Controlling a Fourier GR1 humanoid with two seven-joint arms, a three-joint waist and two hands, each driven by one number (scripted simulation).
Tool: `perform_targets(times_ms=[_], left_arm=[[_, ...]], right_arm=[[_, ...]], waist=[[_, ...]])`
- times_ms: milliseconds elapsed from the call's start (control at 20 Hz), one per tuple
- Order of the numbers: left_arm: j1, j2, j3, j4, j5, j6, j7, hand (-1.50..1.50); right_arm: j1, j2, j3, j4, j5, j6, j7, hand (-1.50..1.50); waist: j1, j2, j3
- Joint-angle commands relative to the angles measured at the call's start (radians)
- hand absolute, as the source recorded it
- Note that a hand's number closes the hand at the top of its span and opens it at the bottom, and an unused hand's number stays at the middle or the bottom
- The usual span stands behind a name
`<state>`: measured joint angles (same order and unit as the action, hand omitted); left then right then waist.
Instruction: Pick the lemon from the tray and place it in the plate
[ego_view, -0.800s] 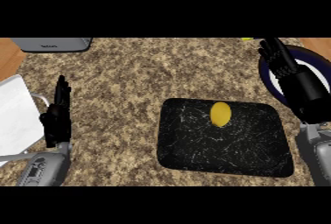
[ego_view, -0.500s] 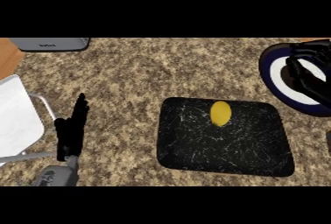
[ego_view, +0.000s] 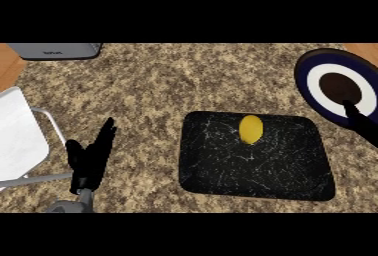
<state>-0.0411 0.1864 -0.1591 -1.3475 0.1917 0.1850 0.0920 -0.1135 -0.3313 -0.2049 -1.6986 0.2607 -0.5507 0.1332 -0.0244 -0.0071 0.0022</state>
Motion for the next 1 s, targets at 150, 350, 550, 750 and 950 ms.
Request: perform_targets(times_ms=[150, 350, 550, 750, 950], left_arm=[[0.076, 0.002, -0.025, -0.13, 0.028, -0.039, 0.136, 0.0], [0.006, 0.004, 0.001, -0.026, 0.02, -0.035, 0.1, 0.0], [0.098, 0.006, -0.035, -0.105, 0.004, -0.042, 0.086, 0.0], [0.013, -0.003, -0.007, -0.015, 0.008, -0.057, 0.08, 0.0], [0.054, 0.008, -0.008, -0.101, 0.02, -0.072, 0.111, 0.0]], right_arm=[[0.175, 0.019, 0.053, -0.262, 0.143, 0.011, 0.161, -1.5], [0.195, -0.099, 0.151, -0.251, 0.205, 0.226, 0.356, -1.5], [0.206, -0.168, 0.22, -0.332, 0.218, 0.397, 0.536, -1.5], [0.036, -0.155, 0.314, -0.372, 0.291, 0.505, 0.805, -1.5], [-0.105, -0.105, 0.353, -0.194, 0.311, 0.565, 0.868, -1.5]], waist=[[0.022, 0.004, -0.003], [0.017, 0.009, -0.006], [0.028, 0.003, -0.005], [0.031, 0.009, -0.005], [0.043, 0.009, -0.003]])
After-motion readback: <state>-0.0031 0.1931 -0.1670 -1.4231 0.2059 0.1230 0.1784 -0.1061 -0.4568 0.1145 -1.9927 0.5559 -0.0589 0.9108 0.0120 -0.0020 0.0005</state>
